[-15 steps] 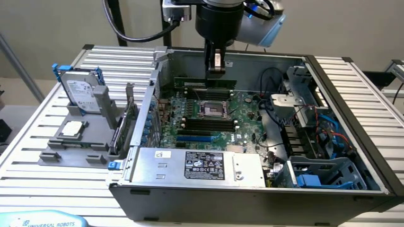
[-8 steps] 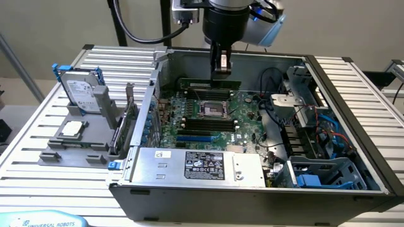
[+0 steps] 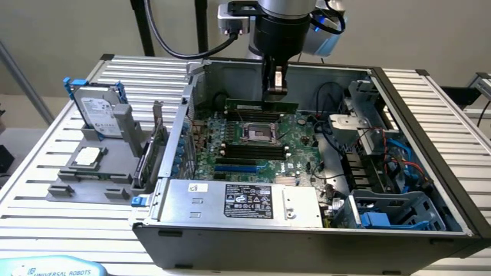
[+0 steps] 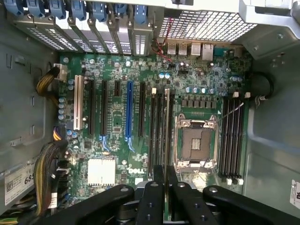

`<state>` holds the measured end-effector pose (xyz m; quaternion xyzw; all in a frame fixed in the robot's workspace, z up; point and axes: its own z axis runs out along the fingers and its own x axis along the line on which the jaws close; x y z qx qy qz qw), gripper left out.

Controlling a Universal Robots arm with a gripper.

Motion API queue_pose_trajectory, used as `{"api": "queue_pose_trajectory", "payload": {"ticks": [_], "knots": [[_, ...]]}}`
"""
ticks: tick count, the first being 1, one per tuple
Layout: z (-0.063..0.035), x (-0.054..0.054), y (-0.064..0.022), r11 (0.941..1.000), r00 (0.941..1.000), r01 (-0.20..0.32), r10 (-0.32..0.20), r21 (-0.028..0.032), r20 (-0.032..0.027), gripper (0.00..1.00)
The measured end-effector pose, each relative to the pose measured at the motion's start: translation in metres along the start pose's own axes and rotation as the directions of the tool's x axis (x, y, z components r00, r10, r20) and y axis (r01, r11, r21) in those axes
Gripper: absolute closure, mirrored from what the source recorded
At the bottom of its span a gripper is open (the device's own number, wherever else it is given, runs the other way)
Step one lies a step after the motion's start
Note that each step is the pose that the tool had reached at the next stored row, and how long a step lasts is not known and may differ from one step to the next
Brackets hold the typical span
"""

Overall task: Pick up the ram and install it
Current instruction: 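Pick up the ram and move it above insertion slot, then insert the ram into the slot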

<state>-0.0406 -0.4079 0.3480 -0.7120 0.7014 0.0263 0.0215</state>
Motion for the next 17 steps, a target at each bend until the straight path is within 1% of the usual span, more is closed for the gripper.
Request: {"api": "queue_pose_trajectory", "payload": {"ticks": [17], "knots": [[0.0,0.0,0.0,1.0,1.0,0.0,0.0,0.0,-0.0002,0.86]]}}
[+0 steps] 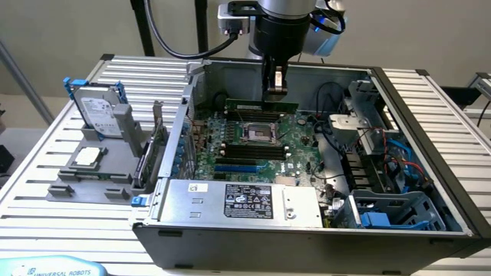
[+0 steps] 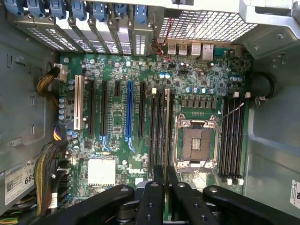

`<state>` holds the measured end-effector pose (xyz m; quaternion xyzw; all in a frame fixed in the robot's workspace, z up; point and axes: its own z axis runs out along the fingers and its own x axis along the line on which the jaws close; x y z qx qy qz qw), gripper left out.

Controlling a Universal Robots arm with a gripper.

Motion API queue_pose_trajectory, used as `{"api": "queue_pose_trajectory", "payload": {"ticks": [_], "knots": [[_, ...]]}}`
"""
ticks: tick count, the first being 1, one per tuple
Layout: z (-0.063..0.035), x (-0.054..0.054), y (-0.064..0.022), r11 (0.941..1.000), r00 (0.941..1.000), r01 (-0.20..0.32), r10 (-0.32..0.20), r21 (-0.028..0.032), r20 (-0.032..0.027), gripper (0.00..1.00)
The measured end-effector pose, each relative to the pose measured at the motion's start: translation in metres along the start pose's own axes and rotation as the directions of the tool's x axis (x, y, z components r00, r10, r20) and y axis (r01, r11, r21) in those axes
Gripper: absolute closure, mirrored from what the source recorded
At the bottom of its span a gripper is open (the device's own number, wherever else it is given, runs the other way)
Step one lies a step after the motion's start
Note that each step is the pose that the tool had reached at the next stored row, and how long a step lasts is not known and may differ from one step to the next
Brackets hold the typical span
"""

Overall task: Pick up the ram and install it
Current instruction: 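Insert the ram into the slot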

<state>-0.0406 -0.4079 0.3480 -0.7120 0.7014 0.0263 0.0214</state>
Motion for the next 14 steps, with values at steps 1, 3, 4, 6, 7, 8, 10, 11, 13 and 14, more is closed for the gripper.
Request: {"api": "queue_pose_trajectory", "payload": {"ticks": [1,3,4,6,7,8,10,11,13,14], "knots": [[0.0,0.0,0.0,1.0,1.0,0.0,0.0,0.0,0.0,0.86],[0.0,0.0,0.0,1.0,1.0,0.0,0.0,0.0,0.0,0.86],[0.0,0.0,0.0,1.0,1.0,0.0,0.0,0.0,0.0,0.86],[0.001,0.0,0.0,1.0,1.0,0.0,0.0,0.0,0.0,0.86],[0.0024,0.0,-0.0001,1.0,1.0,0.0,0.0,0.0001,0.0,0.86],[0.0041,0.0,-0.0001,1.0,1.0,0.0,0.0,0.0003,-0.0001,0.86],[0.0078,0.0,-0.0001,1.0,1.0,0.0,0.0,0.0006,-0.0001,0.86],[0.0096,0.0,-0.0001,1.0,1.0,0.0,0.0,0.0007,0.0,0.86],[0.0132,0.0,-0.0001,1.0,1.0,0.0,0.0,0.0007,-0.0001,0.86],[0.0151,0.0,-0.0001,1.0,1.0,0.0,0.0,0.0006,-0.0004,0.86]]}}
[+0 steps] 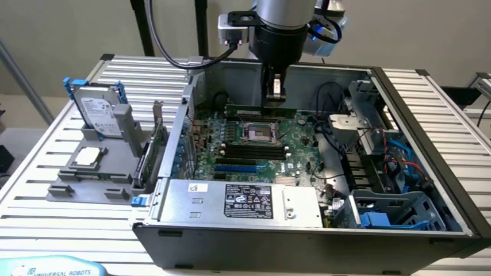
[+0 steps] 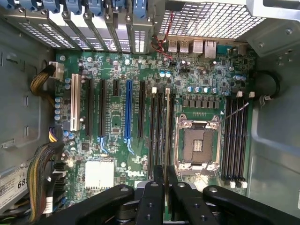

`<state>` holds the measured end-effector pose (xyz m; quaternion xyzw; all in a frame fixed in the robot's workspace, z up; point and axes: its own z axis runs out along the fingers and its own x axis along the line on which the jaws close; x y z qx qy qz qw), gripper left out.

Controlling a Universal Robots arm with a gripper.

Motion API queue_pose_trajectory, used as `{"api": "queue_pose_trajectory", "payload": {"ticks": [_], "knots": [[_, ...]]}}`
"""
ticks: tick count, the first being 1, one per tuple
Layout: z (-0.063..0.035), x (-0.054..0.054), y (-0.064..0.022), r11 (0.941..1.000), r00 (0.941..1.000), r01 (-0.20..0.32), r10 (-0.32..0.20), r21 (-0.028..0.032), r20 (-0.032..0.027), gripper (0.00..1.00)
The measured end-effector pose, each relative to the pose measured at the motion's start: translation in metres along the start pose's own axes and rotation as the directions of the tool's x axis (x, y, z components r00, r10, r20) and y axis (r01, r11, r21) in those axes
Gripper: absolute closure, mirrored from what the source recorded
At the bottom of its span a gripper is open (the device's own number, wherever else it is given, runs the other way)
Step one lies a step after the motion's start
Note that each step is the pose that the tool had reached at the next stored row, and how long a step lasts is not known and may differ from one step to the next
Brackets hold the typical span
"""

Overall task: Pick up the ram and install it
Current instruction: 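Insert the ram into the slot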

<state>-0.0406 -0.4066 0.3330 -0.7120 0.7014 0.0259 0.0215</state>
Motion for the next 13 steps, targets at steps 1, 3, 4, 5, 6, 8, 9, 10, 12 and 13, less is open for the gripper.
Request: {"api": "queue_pose_trajectory", "payload": {"ticks": [1,3,4,5,6,8,9,10,12,13], "knots": [[0.0018,0.0,0.0,1.0,1.0,0.0,0.0,0.0,-0.0019,0.86],[0.0052,-0.002,-0.0001,1.0,1.0,0.0,0.0,0.0002,-0.008,0.86],[0.0069,-0.003,-0.0001,1.0,0.9999,0.0,0.0,0.0003,-0.0112,0.86],[0.0086,-0.003,-0.0001,1.0,0.9999,0.0,0.0,0.0005,-0.014,0.86],[0.0104,-0.004,-0.0001,1.0,0.9999,0.0,0.0,0.0007,-0.0163,0.86],[0.0139,-0.006,-0.0002,1.0,0.9998,0.0,0.0,0.0011,-0.0211,0.86],[0.0155,-0.007,-0.0002,1.0,0.9997,0.0,0.0,0.0013,-0.0236,0.86],[0.0173,-0.007,-0.0002,1.0,0.9997,0.0,0.0,0.0015,-0.0261,0.86],[0.0208,-0.009,-0.0003,1.0,0.9995,0.0,0.0,0.0022,-0.0311,0.86],[0.0224,-0.01,-0.0003,1.0,0.9994,0.0,0.0,0.0024,-0.0337,0.86]]}}
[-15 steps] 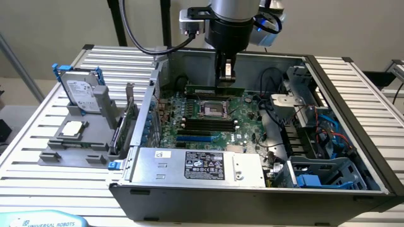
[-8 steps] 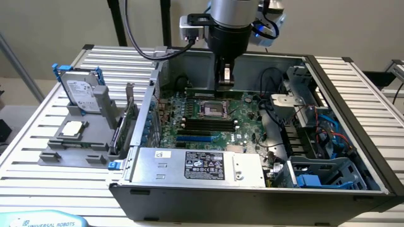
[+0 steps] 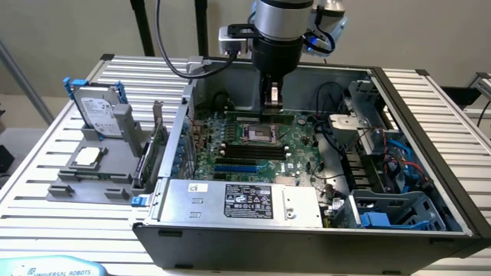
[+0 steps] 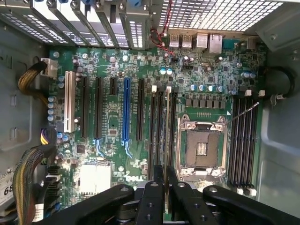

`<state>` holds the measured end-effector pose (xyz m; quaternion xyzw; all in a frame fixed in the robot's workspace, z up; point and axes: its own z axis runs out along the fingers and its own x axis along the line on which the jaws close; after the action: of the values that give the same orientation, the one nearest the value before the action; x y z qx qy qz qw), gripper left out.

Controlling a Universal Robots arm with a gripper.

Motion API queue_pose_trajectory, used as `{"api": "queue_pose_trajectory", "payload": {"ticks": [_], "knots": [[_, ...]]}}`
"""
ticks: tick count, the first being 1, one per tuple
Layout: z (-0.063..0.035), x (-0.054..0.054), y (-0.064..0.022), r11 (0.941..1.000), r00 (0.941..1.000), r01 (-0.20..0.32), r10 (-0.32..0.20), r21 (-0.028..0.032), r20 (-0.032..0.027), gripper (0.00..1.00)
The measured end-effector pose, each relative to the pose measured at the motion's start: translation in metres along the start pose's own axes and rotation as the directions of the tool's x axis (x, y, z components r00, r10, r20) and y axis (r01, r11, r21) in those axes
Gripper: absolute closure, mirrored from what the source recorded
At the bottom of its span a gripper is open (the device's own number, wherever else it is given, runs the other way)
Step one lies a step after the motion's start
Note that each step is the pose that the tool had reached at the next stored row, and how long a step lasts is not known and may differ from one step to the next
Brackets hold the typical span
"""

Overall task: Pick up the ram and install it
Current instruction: 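Insert the ram into the slot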

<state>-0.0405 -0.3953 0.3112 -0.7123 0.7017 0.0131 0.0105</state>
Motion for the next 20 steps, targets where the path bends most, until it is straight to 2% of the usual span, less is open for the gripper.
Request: {"api": "queue_pose_trajectory", "payload": {"ticks": [4,10,20], "knots": [[0.0072,-0.001,-0.0001,1.0,1.0,0.0,0.0,0.0025,-0.0064,0.86],[0.017,-0.001,-0.0001,0.9999,0.9999,0.0,0.0,0.0108,-0.0116,0.86],[0.0352,0.0,-0.0001,0.9999,0.9999,0.0,0.0,0.0111,-0.0134,0.86]]}}
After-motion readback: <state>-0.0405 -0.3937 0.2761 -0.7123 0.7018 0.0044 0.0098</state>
